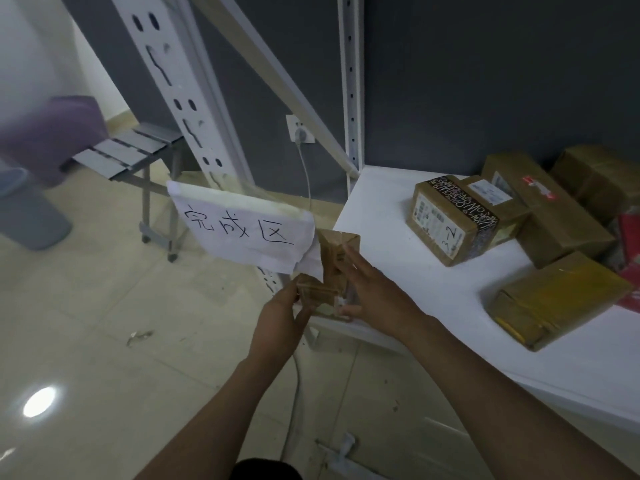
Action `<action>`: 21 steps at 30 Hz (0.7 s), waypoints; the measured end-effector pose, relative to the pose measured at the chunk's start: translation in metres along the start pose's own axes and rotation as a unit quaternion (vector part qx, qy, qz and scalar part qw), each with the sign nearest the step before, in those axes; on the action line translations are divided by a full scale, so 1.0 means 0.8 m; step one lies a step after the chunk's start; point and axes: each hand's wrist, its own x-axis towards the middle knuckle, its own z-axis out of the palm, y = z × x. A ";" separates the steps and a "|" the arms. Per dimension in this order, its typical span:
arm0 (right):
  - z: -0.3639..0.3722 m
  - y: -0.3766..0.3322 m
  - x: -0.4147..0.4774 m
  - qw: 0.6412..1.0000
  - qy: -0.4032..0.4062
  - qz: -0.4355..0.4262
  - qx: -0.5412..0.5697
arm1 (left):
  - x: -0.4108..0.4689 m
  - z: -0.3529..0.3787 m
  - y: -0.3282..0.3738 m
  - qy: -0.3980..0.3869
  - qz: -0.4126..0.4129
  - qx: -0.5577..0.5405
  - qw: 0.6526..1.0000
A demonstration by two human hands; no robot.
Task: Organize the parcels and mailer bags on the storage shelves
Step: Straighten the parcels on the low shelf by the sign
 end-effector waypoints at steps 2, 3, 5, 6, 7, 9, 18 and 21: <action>0.000 -0.002 0.005 1.000 0.005 -0.004 -0.020 | 0.001 -0.004 -0.001 0.021 -0.003 0.049 0.999; 0.000 -0.002 0.007 0.999 0.010 -0.002 -0.033 | 0.001 -0.006 0.000 0.032 -0.005 0.085 0.996; 0.001 -0.004 0.010 0.998 0.017 0.000 -0.056 | -0.001 -0.010 0.002 0.046 -0.013 0.138 0.989; 0.001 -0.005 0.011 0.998 0.019 -0.003 -0.062 | -0.002 -0.012 0.003 0.046 -0.015 0.147 0.988; 0.001 -0.007 0.011 0.998 0.019 -0.006 -0.062 | -0.003 -0.013 0.004 0.043 -0.016 0.149 0.988; -0.002 -0.011 0.010 0.998 0.021 -0.008 -0.050 | -0.005 -0.015 0.005 0.042 -0.008 0.146 0.988; -0.036 0.000 -0.039 0.995 0.009 0.031 -0.096 | -0.019 -0.023 0.031 0.000 -0.025 0.225 0.974; -0.044 0.019 -0.061 0.992 0.009 0.057 -0.113 | -0.035 -0.028 0.053 0.026 0.043 0.264 0.963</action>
